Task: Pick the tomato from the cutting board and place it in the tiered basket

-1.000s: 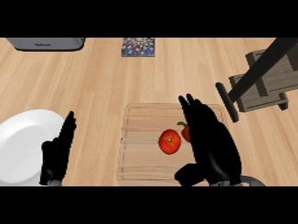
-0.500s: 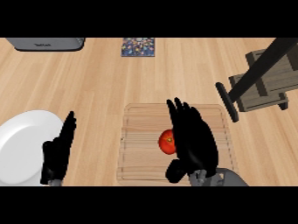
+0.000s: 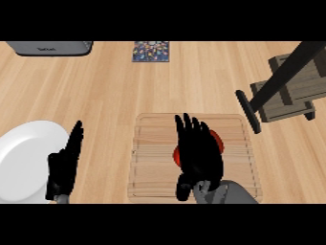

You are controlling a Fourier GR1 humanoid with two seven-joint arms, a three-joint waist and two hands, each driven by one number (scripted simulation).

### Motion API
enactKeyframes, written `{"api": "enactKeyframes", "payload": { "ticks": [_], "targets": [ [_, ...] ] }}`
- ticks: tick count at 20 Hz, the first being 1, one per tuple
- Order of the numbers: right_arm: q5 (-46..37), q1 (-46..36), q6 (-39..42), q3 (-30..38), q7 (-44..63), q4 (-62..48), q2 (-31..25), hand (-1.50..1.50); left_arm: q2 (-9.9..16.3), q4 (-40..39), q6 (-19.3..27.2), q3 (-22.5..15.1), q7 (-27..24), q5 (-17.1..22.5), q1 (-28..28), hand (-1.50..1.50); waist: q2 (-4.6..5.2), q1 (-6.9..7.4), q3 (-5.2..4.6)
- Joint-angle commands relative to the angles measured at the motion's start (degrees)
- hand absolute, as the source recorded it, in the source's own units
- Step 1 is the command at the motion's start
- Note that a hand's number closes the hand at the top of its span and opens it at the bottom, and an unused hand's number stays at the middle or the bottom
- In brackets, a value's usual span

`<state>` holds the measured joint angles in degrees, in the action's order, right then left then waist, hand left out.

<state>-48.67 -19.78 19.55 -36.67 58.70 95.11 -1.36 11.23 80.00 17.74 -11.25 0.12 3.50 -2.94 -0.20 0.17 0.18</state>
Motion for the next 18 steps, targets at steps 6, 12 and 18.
{"api": "enactKeyframes", "payload": {
  "ticks": [6,12,18],
  "targets": [
    [2.00,-2.88,3.60,2.94,4.41,-8.06,1.31,-1.50,0.50,0.65,-1.49,0.63,0.97,-0.40,-2.09,0.00,0.22,0.23,-0.19],
    [3.50,-2.01,4.89,1.37,7.88,-6.32,1.32,-1.50,0.11,-0.20,-2.81,1.82,-0.35,0.14,-2.16,0.00,0.14,0.04,-0.19],
    [5.64,-2.06,3.57,1.24,7.67,-10.04,1.32,-1.50,-2.61,-1.88,-0.11,0.27,0.33,-3.23,-0.26,0.00,0.22,0.02,-0.19]
  ]
}}
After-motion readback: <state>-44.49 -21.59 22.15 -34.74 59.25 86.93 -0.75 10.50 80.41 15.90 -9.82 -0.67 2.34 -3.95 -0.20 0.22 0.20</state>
